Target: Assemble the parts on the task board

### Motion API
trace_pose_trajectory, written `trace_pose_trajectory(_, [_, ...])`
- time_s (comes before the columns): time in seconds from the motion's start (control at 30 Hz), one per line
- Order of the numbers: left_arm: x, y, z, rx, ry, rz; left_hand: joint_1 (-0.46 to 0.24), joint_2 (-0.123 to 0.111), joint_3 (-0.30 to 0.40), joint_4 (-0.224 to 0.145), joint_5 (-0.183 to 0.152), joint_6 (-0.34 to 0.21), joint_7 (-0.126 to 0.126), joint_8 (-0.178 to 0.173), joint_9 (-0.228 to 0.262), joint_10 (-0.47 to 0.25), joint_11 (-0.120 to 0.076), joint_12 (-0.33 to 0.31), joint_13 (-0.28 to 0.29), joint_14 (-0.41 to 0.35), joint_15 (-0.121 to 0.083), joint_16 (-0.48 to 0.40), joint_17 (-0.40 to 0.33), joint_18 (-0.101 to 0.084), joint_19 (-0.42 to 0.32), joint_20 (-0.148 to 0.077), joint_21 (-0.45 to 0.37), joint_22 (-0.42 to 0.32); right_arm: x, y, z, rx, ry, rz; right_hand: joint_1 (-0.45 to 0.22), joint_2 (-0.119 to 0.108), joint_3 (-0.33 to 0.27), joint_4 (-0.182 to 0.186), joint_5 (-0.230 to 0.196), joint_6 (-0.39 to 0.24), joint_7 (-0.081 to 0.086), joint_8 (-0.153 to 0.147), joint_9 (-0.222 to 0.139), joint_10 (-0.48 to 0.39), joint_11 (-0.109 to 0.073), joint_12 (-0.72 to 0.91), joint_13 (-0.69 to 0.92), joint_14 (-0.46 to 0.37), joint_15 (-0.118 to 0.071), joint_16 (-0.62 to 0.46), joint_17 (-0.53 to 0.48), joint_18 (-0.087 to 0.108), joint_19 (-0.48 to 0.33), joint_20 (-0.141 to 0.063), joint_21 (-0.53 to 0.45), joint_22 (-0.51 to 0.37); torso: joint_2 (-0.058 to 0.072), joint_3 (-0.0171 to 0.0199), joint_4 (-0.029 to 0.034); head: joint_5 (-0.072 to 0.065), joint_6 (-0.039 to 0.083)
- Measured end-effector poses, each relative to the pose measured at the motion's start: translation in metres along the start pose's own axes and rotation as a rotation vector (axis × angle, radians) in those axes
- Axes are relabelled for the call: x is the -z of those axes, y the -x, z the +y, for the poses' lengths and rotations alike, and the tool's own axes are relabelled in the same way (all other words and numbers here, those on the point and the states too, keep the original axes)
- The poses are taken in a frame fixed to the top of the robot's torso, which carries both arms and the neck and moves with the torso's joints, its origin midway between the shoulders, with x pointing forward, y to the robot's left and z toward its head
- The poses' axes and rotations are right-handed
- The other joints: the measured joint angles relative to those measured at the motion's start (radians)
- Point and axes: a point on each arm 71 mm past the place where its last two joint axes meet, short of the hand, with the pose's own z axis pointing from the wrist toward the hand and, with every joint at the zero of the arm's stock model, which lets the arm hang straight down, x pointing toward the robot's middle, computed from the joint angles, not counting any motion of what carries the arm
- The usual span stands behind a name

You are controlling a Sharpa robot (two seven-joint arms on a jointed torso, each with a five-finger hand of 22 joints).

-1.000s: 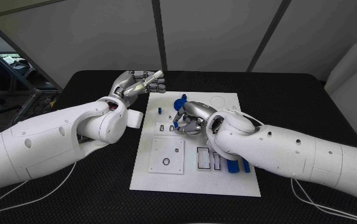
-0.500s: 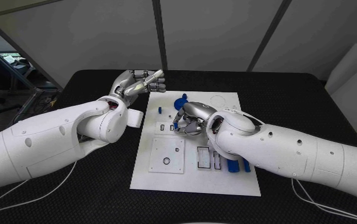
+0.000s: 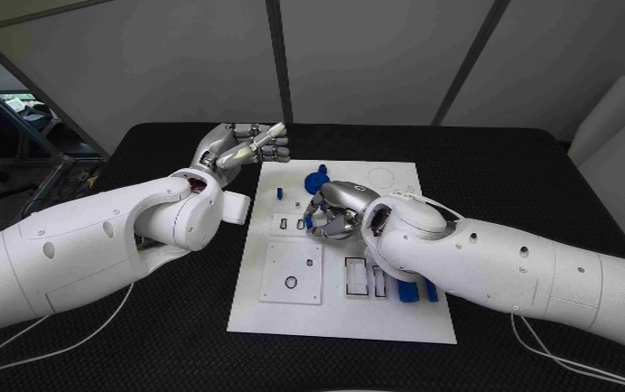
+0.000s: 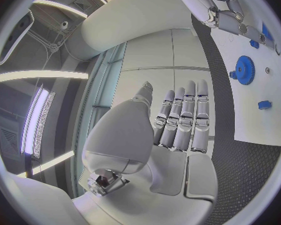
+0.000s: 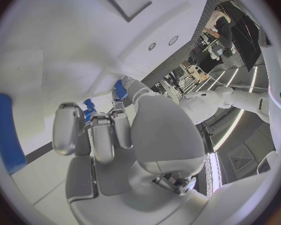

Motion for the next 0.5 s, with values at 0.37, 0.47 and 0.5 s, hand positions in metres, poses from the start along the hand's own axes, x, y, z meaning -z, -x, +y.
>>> trace_pose_trajectory(0.37, [-0.0001,0.0002,0.0001,0.000,0.000,0.000,0.000,0.000,0.000,0.000,0.000,0.000,0.000,0.000,0.000,0.000,0.000,0.000,0.000,0.000,0.000,0.000,0.000,0.000,0.000,0.000,0.000,0.000,-0.0007,-0.0002,0.0006,0.005,0.000,0.000,-0.023,-0.023,-0.007,0.012,-0.006,-0.057,0.017,-0.026,0.000,-0.013,0.015,-0.026,0.000,-0.002,0.013,0.000,0.000,0.000,-0.009,0.009,-0.004,-0.007,0.000,0.0000,0.0005,-0.001,0.000])
trace_pose_trajectory(0.47, [-0.0001,0.0002,0.0001,0.000,0.001,0.000,0.000,0.000,0.000,0.000,0.000,0.000,0.000,0.000,0.000,0.000,0.000,0.000,0.000,0.000,0.000,0.000,0.000,0.000,0.000,0.000,0.000,0.000,-0.0007,-0.0003,0.0006,0.006,0.000,0.000,-0.032,-0.024,-0.012,0.016,-0.006,-0.062,0.017,-0.026,0.000,-0.017,0.019,-0.026,0.000,0.002,0.016,0.000,0.000,0.000,-0.009,0.009,-0.008,-0.008,0.000,0.0001,0.0005,-0.001,0.001])
trace_pose_trajectory(0.5, [-0.0001,0.0002,0.0001,0.000,0.001,0.000,0.000,0.000,0.000,0.000,0.000,0.000,0.000,0.000,0.000,0.000,0.000,0.000,0.000,0.000,0.000,0.000,0.000,0.000,0.000,0.000,0.000,0.000,-0.0007,-0.0004,0.0006,0.006,0.000,-0.001,-0.038,-0.030,-0.017,0.017,-0.006,-0.064,0.019,-0.026,0.000,-0.017,0.019,-0.029,0.000,0.001,0.016,0.000,0.000,0.000,-0.012,0.012,-0.008,-0.009,0.000,0.0001,0.0005,-0.001,0.001])
